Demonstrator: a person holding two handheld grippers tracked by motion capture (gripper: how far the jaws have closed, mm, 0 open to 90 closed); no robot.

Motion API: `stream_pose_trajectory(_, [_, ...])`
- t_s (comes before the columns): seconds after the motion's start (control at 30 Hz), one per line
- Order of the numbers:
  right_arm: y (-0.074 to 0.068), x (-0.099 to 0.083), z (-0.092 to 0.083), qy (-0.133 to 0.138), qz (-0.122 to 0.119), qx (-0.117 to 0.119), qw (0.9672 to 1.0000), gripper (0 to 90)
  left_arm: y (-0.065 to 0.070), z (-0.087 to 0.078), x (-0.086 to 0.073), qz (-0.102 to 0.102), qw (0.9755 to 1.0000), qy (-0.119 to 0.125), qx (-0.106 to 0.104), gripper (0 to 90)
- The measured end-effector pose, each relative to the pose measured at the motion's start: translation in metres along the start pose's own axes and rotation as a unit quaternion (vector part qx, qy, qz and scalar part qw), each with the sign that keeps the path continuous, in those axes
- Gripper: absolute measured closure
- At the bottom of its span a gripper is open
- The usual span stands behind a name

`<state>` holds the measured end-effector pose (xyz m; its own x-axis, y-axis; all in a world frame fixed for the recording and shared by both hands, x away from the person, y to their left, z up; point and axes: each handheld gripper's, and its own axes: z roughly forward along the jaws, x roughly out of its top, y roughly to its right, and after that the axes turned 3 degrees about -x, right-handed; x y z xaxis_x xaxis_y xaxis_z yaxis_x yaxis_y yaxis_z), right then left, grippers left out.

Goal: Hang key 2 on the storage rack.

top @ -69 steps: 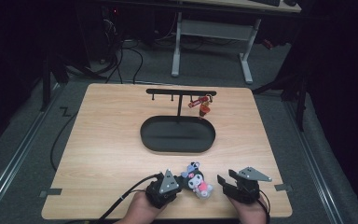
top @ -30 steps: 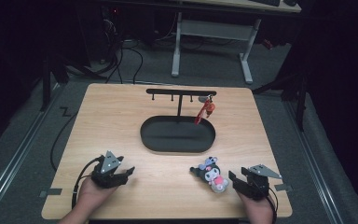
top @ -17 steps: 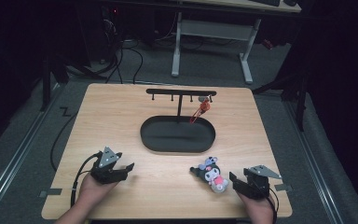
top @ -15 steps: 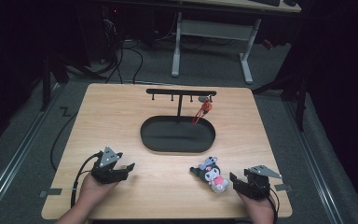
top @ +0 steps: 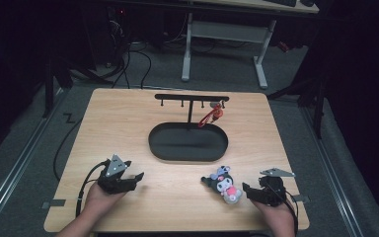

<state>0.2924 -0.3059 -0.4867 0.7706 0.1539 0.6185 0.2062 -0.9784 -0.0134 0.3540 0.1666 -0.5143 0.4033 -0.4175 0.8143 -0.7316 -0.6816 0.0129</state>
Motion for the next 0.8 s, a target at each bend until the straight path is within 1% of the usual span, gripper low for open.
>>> stream_pose_trajectory(0.03, [0.0,0.003,0.002,-0.01,0.001,-0.005,0.9999,25.7,0.002,0.0,0.0,0.004,1.0,-0.003,-0.002,34.2])
stream_pose_trajectory(0.1, [-0.001,0.008,0.003,-0.017,-0.002,-0.018,0.9997,25.7,0.005,0.001,0.001,0.009,0.9999,-0.001,-0.005,34.1])
stream_pose_trajectory(0.13, [-0.001,0.011,0.003,-0.023,-0.001,-0.019,0.9995,25.7,0.006,0.001,0.001,0.011,0.9999,-0.002,-0.006,34.2])
stream_pose_trajectory(0.2, [-0.001,0.016,0.003,-0.041,0.003,-0.015,0.999,25.6,0.008,0.0,0.001,0.018,0.9998,-0.005,-0.007,34.1])
stream_pose_trajectory(0.23, [-0.001,0.019,0.004,-0.053,0.003,-0.017,0.9984,25.9,0.008,0.0,0.0,0.02,0.9998,-0.006,-0.007,34.1])
stream_pose_trajectory(0.3, [0.001,0.024,0.006,-0.079,0.01,-0.017,0.9967,26.0,0.009,0.0,0.0,0.021,0.9997,-0.006,-0.008,34.1])
stream_pose_trajectory(0.4, [0.007,0.03,0.009,-0.106,0.024,-0.013,0.994,26.7,0.009,0.0,-0.001,0.022,0.9997,-0.005,-0.008,34.1])
stream_pose_trajectory(0.47, [0.009,0.033,0.009,-0.117,0.021,-0.014,0.9928,27.4,0.009,0.0,0.0,0.021,0.9997,-0.005,-0.01,34.1])
stream_pose_trajectory(0.53, [0.009,0.038,0.008,-0.125,0.023,-0.012,0.9918,27.4,0.008,0.0,0.0,0.021,0.9997,-0.004,-0.012,34.0])
stream_pose_trajectory(0.57, [0.009,0.04,0.007,-0.13,0.023,-0.011,0.9912,27.4,0.009,0.001,0.0,0.023,0.9997,-0.004,-0.011,34.1])
stream_pose_trajectory(0.63, [0.007,0.044,0.006,-0.138,0.014,-0.011,0.9902,28.2,0.01,0.002,0.001,0.029,0.9995,-0.008,-0.013,34.0])
stream_pose_trajectory(0.7, [0.005,0.045,0.006,-0.15,0.009,-0.011,0.9887,28.5,0.012,0.002,0.001,0.032,0.9993,-0.009,-0.016,33.6])
stream_pose_trajectory(0.73, [0.004,0.044,0.008,-0.153,0.007,-0.006,0.9883,28.8,0.013,0.001,0.001,0.034,0.9993,-0.009,-0.017,33.5])
stream_pose_trajectory(0.8, [0.002,0.044,0.01,-0.163,0.005,-0.008,0.9865,29.9,0.014,-0.001,0.001,0.034,0.9992,-0.008,-0.018,33.1])
